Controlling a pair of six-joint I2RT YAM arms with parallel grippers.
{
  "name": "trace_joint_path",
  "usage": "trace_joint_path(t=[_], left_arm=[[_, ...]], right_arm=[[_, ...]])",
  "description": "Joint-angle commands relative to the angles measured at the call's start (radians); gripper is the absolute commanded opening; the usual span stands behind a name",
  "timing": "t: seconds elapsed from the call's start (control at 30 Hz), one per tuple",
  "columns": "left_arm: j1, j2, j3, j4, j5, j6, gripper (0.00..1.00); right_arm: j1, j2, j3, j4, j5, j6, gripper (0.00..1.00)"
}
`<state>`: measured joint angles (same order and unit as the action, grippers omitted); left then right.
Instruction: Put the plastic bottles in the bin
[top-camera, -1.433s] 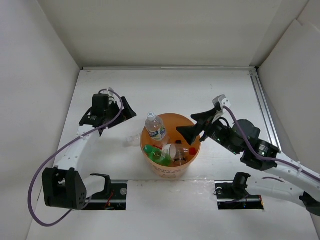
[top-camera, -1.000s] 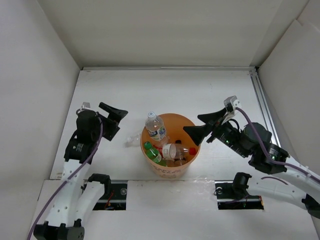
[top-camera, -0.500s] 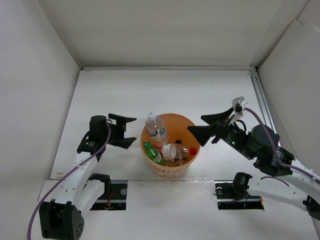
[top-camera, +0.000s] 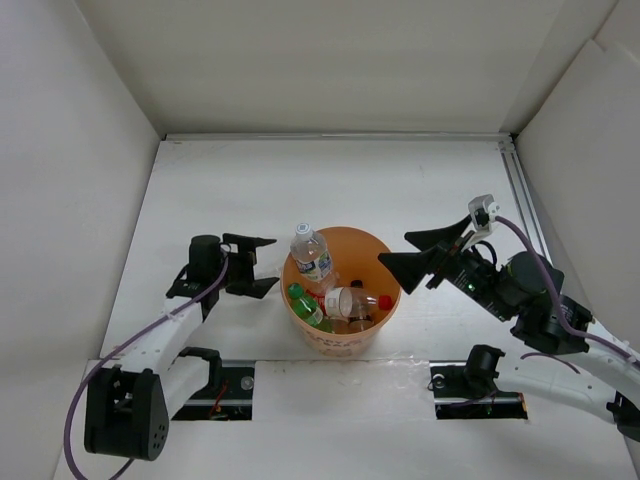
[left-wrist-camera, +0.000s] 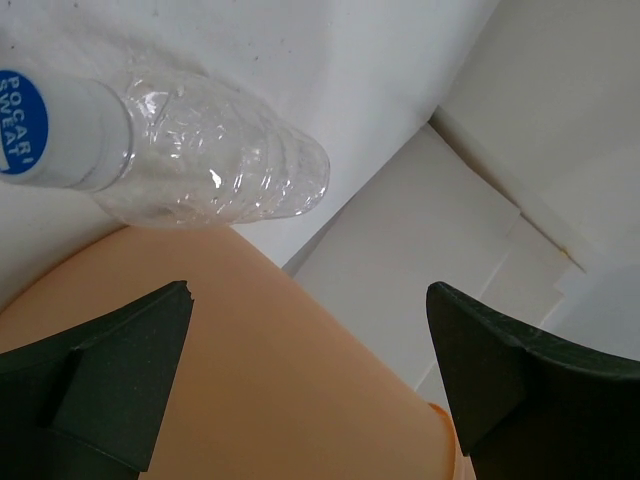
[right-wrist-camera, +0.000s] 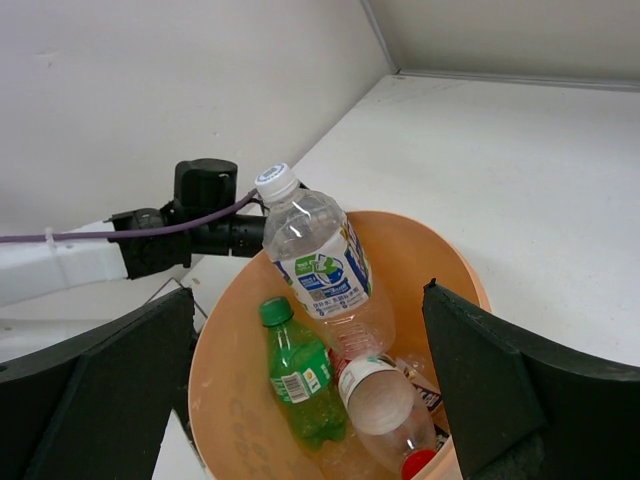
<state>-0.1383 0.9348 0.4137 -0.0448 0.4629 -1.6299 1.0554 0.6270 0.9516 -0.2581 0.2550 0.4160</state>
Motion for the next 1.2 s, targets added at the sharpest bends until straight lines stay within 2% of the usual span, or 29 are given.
trace_joint_path(t=[0.0,0.23,0.5,0.7,0.87,0.9,0.93,0.97,1.0,1.03,1.1,1.17], left_arm=[[-0.003,0.054,-0.019,0.112,0.010,-0.022,1.00],[-0.003,0.232,-0.030,0.186,0.022,-0.004,1.00],[-0.003,0.324,-0.009,0.178,-0.032,0.005,0.98],[-0.024,0.464,0.022,0.226,-0.023,0.025,0.85],[-0.047,0.548,0.069,0.263,-0.032,0.005,0.83],[-0.047,0.564,0.079,0.263,-0.032,0.005,0.80],[-0.058,0.587,0.088,0.272,-0.032,0.005,0.70],[-0.058,0.596,0.099,0.272,-0.032,0.005,0.70],[-0.058,0.596,0.099,0.272,-0.032,0.005,0.47],[-0.067,0.608,0.099,0.272,-0.032,-0.007,0.37],[-0.067,0.621,0.099,0.292,-0.032,-0.016,0.35],[-0.067,0.621,0.099,0.292,-0.032,-0.016,0.26]], right_arm=[[0.009,-0.007,0.003,0.032,0.015,0.016,1.00],[0.009,-0.016,-0.016,0.033,0.024,0.035,1.00],[0.009,-0.047,-0.016,0.023,0.036,0.035,1.00],[0.009,-0.081,-0.025,0.003,0.046,0.035,1.00],[0.009,-0.112,-0.025,-0.015,0.046,0.035,1.00],[0.009,-0.121,-0.025,-0.027,0.046,0.035,1.00],[0.009,-0.130,-0.025,-0.039,0.046,0.035,1.00],[0.009,-0.130,-0.025,-0.040,0.046,0.035,1.00],[0.009,-0.141,-0.025,-0.050,0.046,0.035,1.00],[0.009,-0.141,-0.025,-0.061,0.055,0.035,1.00],[0.009,-0.151,-0.025,-0.061,0.055,0.035,1.00],[0.009,-0.151,-0.016,-0.072,0.055,0.035,1.00]])
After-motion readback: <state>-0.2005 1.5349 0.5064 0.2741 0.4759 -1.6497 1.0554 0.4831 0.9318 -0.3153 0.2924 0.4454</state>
